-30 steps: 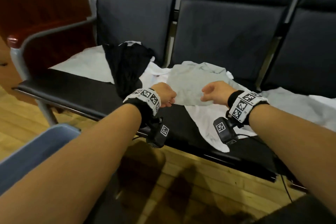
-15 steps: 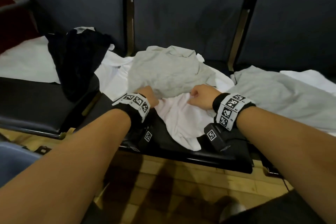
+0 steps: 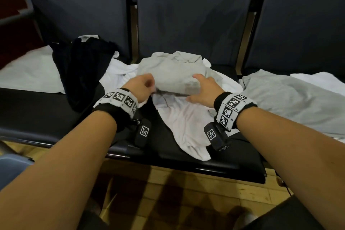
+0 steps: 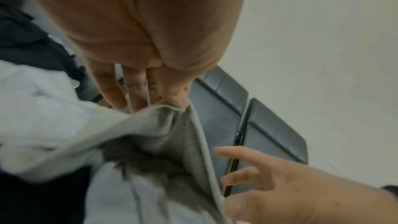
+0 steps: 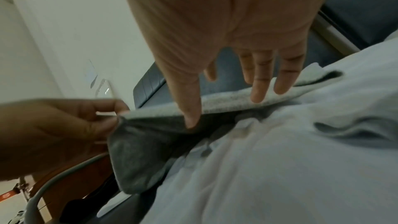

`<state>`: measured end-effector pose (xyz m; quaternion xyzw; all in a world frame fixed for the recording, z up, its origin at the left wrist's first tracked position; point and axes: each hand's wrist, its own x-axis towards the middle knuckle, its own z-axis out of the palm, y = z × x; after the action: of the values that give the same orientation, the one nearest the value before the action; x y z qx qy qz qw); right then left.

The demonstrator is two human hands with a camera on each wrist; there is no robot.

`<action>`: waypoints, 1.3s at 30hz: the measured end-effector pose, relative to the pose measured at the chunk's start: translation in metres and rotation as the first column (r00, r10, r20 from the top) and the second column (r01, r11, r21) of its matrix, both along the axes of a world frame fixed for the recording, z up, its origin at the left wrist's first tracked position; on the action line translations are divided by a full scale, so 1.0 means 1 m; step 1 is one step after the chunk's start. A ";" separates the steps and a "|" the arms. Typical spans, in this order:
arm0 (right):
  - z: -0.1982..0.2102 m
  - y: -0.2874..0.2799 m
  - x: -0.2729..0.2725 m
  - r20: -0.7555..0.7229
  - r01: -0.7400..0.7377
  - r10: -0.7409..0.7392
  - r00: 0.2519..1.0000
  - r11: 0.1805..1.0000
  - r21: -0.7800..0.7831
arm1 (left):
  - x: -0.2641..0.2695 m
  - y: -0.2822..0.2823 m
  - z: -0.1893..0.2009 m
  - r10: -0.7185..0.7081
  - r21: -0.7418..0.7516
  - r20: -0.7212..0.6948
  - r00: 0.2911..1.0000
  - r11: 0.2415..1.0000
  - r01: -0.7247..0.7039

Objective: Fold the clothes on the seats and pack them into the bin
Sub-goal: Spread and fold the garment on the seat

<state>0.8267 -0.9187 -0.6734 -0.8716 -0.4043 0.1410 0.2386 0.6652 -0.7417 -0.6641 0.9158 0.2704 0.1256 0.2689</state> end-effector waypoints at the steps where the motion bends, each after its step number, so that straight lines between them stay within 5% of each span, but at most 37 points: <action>1: 0.002 0.002 -0.002 -0.005 -0.034 0.034 0.999 0.999 0.027 | -0.002 0.000 0.007 -0.024 -0.034 0.073 0.997 0.999 0.026; 4: 0.000 0.012 -0.007 0.007 -0.062 0.062 0.998 0.998 -0.011 | -0.012 -0.011 0.026 -0.131 -0.164 0.196 0.972 0.973 0.164; 7: 0.005 0.017 -0.013 0.095 0.016 -0.023 0.995 0.997 0.070 | -0.021 -0.028 0.031 -0.133 -0.196 0.164 0.978 0.967 0.164; 10: 0.018 0.011 -0.016 0.051 0.017 -0.033 0.998 0.956 0.292 | -0.031 -0.034 0.032 -0.087 -0.140 0.113 0.990 0.985 0.103; 13: 0.036 -0.001 -0.024 0.032 -0.069 0.061 0.998 0.905 0.420 | -0.042 -0.028 0.032 -0.082 0.040 -0.085 0.993 0.996 0.085; 16: 0.044 -0.010 -0.026 0.118 -0.193 0.164 0.979 0.932 0.306 | -0.053 -0.022 0.027 -0.020 0.199 -0.250 0.968 0.978 0.071; 19: 0.048 -0.020 -0.025 0.143 -0.222 0.200 0.969 0.963 0.156 | -0.065 -0.017 0.026 0.080 0.232 -0.264 0.961 0.973 -0.018; 24: 0.045 -0.039 -0.021 -0.024 -0.248 0.247 0.969 0.964 -0.092 | -0.071 -0.025 0.030 0.074 0.031 -0.059 0.996 0.997 -0.072; 27: 0.033 -0.047 -0.011 0.135 -0.161 0.184 0.974 0.973 -0.166 | -0.074 -0.029 0.035 0.025 -0.250 0.231 0.973 0.968 0.035; 29: 0.029 -0.051 -0.003 0.242 -0.037 0.042 0.969 0.999 -0.026 | -0.075 -0.035 0.046 0.011 -0.253 0.334 0.943 0.964 0.078; 33: 0.041 -0.058 0.007 0.090 0.143 -0.205 0.975 0.878 0.456 | -0.076 -0.051 0.070 -0.020 -0.142 0.455 0.890 0.985 0.095; 37: 0.048 -0.065 0.015 0.133 0.080 -0.150 0.980 0.901 0.426 | -0.086 -0.042 0.060 0.039 0.076 0.061 0.997 0.996 -0.044; 39: 0.047 -0.069 0.016 0.130 0.073 -0.119 0.984 0.946 0.315 | -0.094 -0.031 0.045 0.078 0.132 -0.181 0.980 0.990 -0.055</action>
<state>0.8426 -0.9873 -0.6267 -0.8504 -0.3948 -0.0004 0.3478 0.5709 -0.7730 -0.6189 0.9292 0.3163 0.0656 0.1798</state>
